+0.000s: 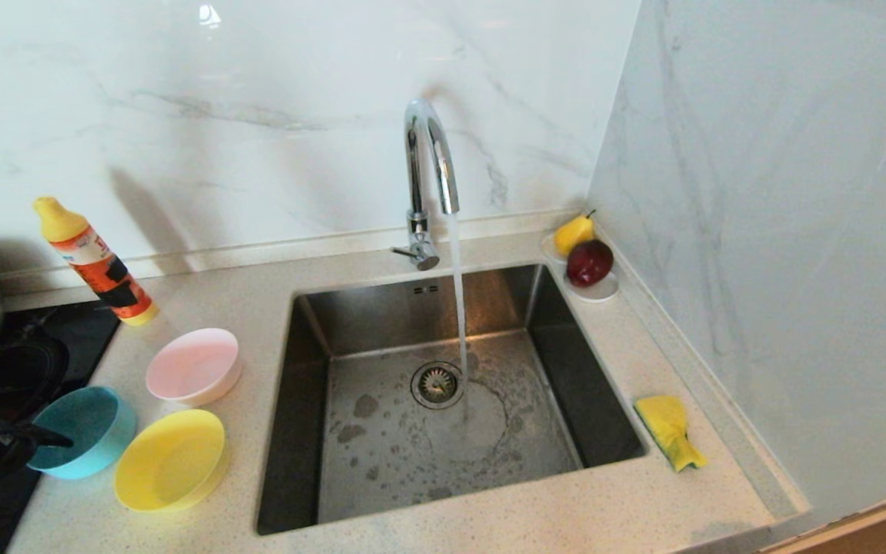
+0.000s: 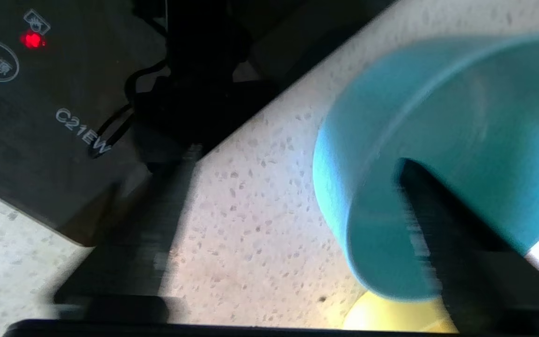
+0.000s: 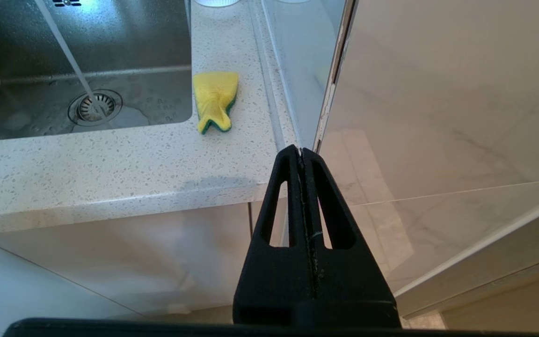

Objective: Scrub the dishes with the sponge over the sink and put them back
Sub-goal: Wash the bowl

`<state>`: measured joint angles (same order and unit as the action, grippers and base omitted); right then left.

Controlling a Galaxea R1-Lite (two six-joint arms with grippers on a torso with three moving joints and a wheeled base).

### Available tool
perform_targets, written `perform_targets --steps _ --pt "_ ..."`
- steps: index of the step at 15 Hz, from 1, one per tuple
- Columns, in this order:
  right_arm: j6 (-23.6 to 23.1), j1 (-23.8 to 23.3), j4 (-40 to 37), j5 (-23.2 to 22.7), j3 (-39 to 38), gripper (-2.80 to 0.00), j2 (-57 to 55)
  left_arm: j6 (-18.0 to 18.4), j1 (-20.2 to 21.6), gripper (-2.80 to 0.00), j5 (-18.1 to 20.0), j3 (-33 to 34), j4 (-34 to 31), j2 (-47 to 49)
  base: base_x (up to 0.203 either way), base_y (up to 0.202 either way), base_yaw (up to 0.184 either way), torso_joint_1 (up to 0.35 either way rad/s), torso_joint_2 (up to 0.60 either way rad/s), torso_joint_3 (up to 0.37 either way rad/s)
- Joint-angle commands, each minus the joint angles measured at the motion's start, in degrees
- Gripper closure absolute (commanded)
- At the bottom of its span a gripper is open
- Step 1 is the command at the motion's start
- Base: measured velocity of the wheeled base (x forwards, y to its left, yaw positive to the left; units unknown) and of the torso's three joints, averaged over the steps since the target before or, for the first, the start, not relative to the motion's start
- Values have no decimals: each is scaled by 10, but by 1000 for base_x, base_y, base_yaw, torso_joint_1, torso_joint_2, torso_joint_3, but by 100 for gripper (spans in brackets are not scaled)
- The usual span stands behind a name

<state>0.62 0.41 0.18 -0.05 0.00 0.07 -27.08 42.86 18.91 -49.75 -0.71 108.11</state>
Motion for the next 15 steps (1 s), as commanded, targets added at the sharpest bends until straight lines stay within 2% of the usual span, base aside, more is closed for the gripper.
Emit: perform_targets --steps 1,9,15 --pt "0 0 0 0 0 0 0 -6 0 0 1 -6 -2 1 0 0 0 0 0 0" --pt "0 0 0 0 0 0 0 -17 11 0 -4 -51 -12 -21 0 0 0 0 0 0" --pt "0 0 0 0 0 0 0 -18 11 0 -2 -45 -14 -22 0 0 0 0 0 0"
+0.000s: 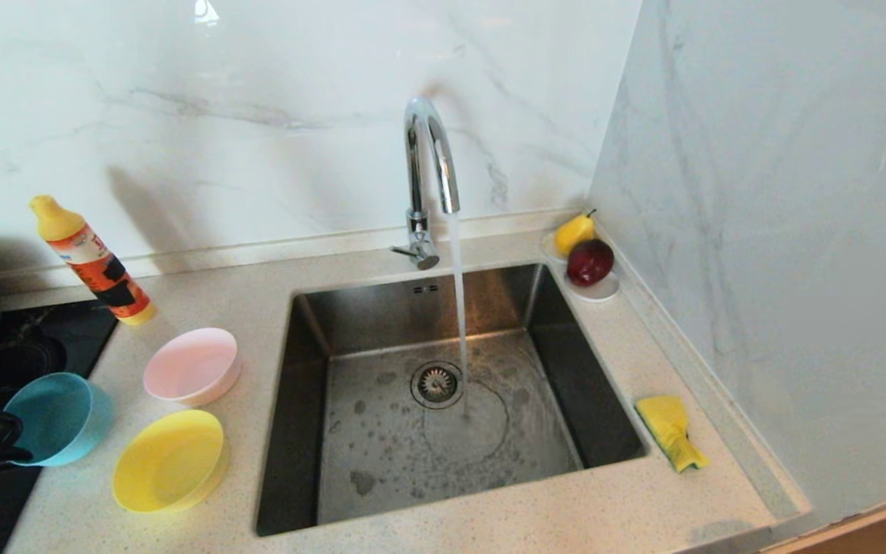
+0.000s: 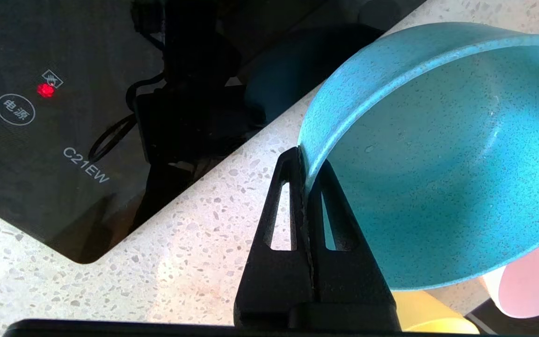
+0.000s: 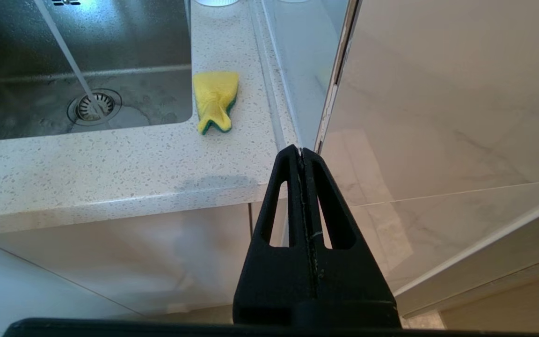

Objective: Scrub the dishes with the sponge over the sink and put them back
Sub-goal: Wash the bowl

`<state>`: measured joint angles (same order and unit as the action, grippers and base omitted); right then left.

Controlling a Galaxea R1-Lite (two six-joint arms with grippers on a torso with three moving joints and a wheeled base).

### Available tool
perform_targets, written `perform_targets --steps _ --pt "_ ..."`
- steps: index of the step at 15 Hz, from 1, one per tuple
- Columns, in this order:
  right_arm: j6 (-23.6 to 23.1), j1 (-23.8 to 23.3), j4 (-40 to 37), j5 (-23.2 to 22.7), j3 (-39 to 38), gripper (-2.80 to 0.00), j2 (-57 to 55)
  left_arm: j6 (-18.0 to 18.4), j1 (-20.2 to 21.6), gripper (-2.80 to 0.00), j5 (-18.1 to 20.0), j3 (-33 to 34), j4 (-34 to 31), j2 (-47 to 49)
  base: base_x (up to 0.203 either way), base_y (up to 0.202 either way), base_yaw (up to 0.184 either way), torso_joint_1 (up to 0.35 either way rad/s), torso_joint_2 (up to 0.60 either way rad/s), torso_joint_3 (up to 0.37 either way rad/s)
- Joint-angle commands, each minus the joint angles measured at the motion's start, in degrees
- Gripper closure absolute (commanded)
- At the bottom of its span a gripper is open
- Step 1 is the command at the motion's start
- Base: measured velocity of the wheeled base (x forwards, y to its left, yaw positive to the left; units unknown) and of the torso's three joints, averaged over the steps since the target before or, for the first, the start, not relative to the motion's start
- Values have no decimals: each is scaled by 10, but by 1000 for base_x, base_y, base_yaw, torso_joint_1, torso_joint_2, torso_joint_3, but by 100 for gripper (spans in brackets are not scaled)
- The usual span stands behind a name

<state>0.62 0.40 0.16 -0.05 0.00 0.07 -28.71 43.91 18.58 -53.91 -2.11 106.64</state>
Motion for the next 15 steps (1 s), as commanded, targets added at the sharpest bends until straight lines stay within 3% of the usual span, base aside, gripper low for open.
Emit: perform_targets --steps 1,7,11,15 --pt "0 0 0 0 0 0 0 -1 0 0 0 -5 0 -15 0 0 0 0 0 0" --pt "0 0 0 0 0 0 0 5 0 0 -11 5 -19 -2 0 0 0 0 0 0" --pt "0 0 0 0 0 0 0 42 1 0 -12 -4 -55 -44 0 0 0 0 0 0" --pt "0 0 0 0 0 0 1 62 6 0 -10 -81 -123 -152 0 0 0 0 0 0"
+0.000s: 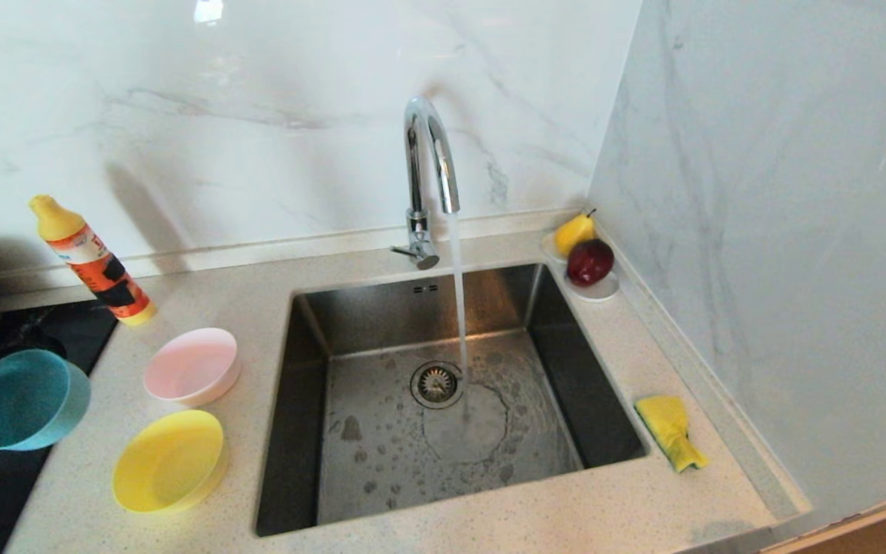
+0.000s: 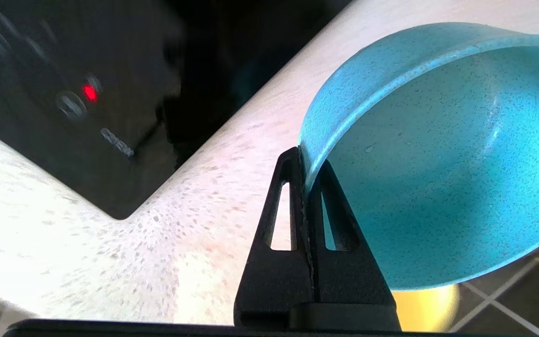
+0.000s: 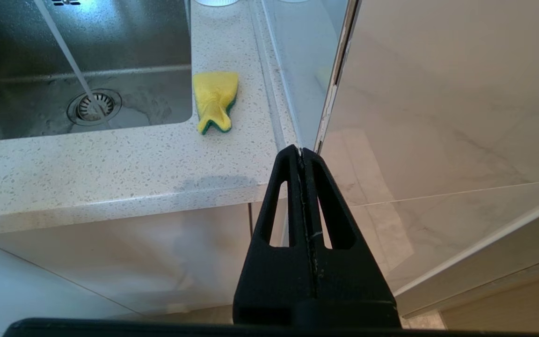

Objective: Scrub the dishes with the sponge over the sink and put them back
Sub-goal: Wash the bowl

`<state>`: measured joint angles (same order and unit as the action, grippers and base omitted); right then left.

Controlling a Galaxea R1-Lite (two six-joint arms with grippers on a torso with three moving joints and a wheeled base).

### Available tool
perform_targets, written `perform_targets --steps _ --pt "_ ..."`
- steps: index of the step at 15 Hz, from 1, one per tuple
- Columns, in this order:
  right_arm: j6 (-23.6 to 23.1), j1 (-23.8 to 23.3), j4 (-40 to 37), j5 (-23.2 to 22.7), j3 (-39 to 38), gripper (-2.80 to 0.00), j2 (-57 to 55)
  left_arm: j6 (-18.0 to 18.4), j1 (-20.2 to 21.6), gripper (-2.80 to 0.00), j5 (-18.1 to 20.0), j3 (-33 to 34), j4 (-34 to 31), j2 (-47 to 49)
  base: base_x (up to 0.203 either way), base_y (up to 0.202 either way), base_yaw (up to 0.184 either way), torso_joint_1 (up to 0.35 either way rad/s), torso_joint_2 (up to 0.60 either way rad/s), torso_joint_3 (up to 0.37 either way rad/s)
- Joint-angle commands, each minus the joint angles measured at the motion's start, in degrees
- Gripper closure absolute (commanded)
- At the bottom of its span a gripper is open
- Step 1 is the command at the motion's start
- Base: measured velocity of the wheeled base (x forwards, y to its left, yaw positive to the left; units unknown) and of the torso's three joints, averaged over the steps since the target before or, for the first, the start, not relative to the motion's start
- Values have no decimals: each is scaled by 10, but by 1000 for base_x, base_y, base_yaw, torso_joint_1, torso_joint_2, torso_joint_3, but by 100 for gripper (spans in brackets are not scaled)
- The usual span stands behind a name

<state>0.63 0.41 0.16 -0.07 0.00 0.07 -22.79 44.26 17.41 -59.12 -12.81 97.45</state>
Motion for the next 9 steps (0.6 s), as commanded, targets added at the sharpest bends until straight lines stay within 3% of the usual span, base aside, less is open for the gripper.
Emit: perform_targets --steps 1,5,9 --pt "0 0 0 0 0 0 0 9 3 0 3 -64 -38 -89 0 0 0 0 0 0" --pt "0 0 0 0 0 0 0 34 -13 0 40 -208 -121 -167 0 0 0 0 0 0" --pt "0 0 0 0 0 0 0 63 -134 0 52 -296 -178 -163 0 0 0 0 0 0"
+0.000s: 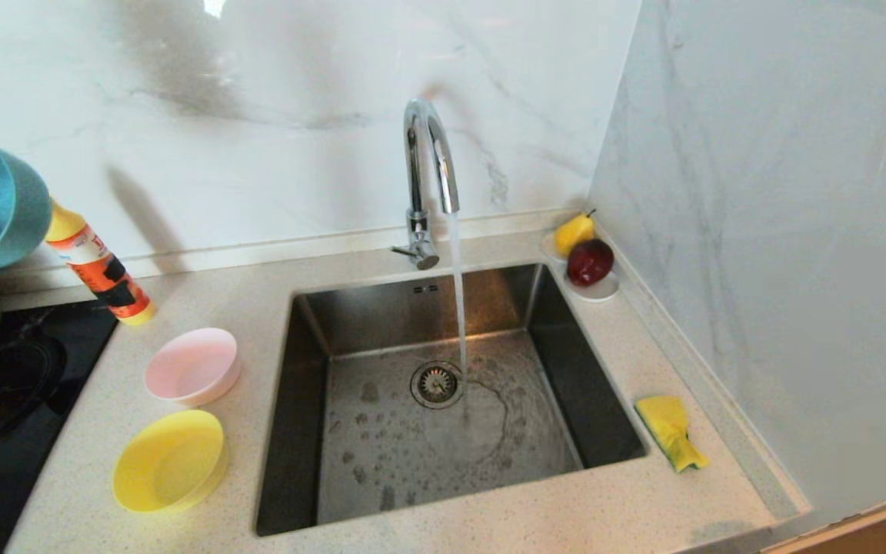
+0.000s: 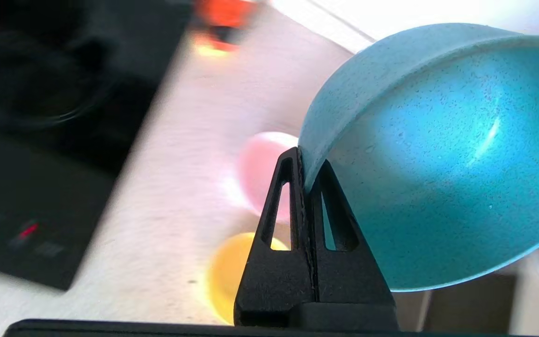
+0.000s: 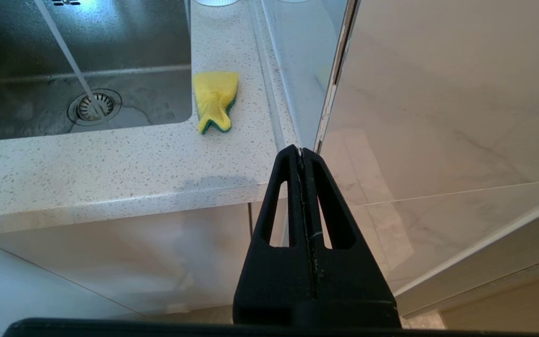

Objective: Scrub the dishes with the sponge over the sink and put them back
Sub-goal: Wash the bowl

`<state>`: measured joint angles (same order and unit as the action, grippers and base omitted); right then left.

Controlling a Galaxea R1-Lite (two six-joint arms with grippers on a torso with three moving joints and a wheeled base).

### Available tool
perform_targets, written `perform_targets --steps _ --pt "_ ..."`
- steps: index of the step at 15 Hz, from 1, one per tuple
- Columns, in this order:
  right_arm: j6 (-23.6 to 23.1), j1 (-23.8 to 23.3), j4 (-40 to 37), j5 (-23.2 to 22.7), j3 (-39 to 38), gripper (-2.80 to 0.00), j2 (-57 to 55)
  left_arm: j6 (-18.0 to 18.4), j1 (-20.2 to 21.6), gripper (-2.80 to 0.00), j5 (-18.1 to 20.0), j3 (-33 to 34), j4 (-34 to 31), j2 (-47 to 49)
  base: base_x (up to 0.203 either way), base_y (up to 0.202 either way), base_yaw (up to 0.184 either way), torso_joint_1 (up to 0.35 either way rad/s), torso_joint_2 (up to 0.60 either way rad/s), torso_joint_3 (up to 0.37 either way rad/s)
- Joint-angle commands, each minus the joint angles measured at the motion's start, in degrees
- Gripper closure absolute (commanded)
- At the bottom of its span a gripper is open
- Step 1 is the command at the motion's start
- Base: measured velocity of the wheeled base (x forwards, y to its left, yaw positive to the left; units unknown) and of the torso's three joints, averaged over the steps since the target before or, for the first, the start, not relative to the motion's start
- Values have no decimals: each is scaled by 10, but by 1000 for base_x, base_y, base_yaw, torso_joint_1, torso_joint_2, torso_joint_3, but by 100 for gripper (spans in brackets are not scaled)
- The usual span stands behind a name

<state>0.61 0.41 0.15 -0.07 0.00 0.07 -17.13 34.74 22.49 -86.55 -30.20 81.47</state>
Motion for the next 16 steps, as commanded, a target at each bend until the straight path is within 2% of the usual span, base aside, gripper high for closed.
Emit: perform_targets --steps 1,3,6,8,11,14,16 --pt "0 0 0 0 0 0 0 21 -70 0 1 -25 -8 6 0 0 0 0 0 0" --pt "0 0 0 0 0 0 0 33 -139 0 -20 -27 -8 26 0 0 0 0 0 0" --pt "1 0 0 0 0 0 0 36 -247 0 -116 -24 -6 56 0 0 0 0 0 0" --pt "-8 -1 0 0 0 0 1 29 -309 0 -132 -15 -12 56 0 0 0 0 0 0" --pt "-3 0 -1 0 -1 0 1 -9 -407 0 -152 6 -23 62 0 0 0 0 0 0" --pt "-7 -1 0 1 0 0 1 -35 -479 0 -231 23 -18 119 0 0 0 0 0 0" --pt "1 0 0 0 0 0 1 -70 -521 0 -258 20 -21 141 0 0 0 0 0 0"
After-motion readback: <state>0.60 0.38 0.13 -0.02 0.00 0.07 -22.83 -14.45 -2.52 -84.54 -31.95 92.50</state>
